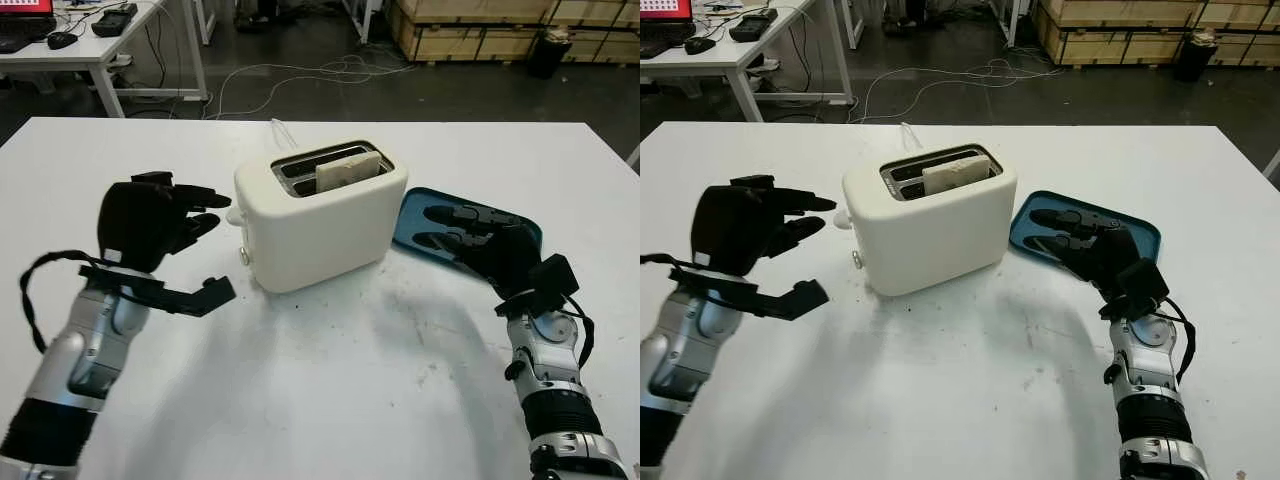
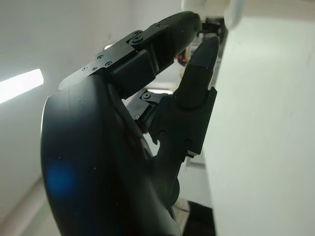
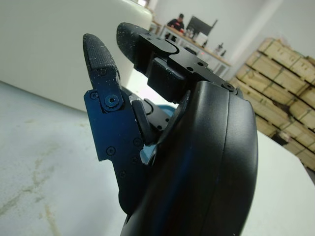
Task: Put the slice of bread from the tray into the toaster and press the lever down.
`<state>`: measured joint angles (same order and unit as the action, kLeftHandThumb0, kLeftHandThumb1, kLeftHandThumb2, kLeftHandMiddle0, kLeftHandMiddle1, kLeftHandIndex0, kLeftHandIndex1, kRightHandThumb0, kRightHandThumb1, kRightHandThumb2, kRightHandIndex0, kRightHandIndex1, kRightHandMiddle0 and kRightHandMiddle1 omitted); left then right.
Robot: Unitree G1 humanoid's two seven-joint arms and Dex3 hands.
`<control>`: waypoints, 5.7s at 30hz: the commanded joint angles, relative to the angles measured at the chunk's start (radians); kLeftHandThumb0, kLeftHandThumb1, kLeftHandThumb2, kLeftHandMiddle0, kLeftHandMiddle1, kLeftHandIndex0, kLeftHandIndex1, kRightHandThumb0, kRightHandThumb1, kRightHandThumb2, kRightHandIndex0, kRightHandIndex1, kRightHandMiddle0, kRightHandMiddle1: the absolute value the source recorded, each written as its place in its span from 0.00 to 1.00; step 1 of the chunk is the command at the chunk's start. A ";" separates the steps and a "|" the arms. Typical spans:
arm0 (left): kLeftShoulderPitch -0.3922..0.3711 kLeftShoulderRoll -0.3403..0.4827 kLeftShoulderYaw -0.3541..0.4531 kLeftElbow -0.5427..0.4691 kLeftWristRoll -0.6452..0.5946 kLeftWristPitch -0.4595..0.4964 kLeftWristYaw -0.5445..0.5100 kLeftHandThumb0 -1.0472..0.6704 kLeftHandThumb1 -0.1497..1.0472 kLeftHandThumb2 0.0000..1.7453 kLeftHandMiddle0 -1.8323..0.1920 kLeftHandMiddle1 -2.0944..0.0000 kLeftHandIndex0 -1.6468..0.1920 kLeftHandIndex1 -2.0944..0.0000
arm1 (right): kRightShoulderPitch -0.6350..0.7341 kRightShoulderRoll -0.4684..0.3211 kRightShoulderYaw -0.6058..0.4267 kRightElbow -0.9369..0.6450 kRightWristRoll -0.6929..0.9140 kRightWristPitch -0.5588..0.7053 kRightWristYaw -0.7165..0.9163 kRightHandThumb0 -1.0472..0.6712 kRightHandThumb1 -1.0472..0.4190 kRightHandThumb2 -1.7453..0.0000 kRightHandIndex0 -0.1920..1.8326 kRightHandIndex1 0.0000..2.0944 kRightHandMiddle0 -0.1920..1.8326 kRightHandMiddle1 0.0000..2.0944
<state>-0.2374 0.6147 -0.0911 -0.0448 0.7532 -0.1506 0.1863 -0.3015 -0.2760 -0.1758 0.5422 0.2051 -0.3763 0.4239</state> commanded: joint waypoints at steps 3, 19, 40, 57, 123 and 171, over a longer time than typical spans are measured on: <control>-0.057 0.105 0.022 -0.021 -0.021 -0.046 -0.131 0.42 0.84 0.00 0.39 0.43 0.23 0.99 | -0.012 -0.009 -0.003 0.004 -0.009 -0.025 0.000 0.32 0.15 1.00 0.67 0.00 0.62 0.00; -0.223 0.155 -0.031 0.065 -0.032 -0.215 -0.269 0.40 0.83 0.00 0.36 0.45 0.23 1.00 | -0.011 -0.008 -0.007 0.006 -0.002 -0.024 0.002 0.31 0.15 1.00 0.67 0.00 0.62 0.00; -0.301 0.151 -0.104 0.191 0.015 -0.285 -0.291 0.40 0.78 0.00 0.36 0.38 0.24 1.00 | -0.005 -0.008 -0.005 -0.007 -0.007 -0.011 -0.008 0.31 0.15 1.00 0.67 0.00 0.63 0.00; -0.308 0.145 -0.128 0.226 0.014 -0.305 -0.309 0.42 0.78 0.00 0.38 0.35 0.24 1.00 | -0.001 -0.012 -0.002 -0.014 -0.015 -0.006 -0.015 0.30 0.15 1.00 0.67 0.00 0.62 0.00; -0.155 -0.425 -0.512 0.765 0.042 0.034 -0.016 0.50 0.89 0.08 0.49 0.62 0.31 1.00 | 0.023 -0.042 -0.005 -0.041 -0.014 0.036 0.007 0.29 0.15 1.00 0.68 0.01 0.64 0.00; -0.015 -0.027 -0.115 0.218 -0.027 0.210 0.017 0.45 0.86 0.00 0.48 0.35 0.27 0.98 | -0.012 -0.034 -0.010 0.008 0.001 -0.005 0.018 0.31 0.15 1.00 0.66 0.00 0.62 0.00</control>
<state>-0.2607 0.5792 -0.2168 0.1958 0.7148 0.0459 0.2208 -0.2931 -0.3179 -0.1867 0.5430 0.2051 -0.3599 0.4395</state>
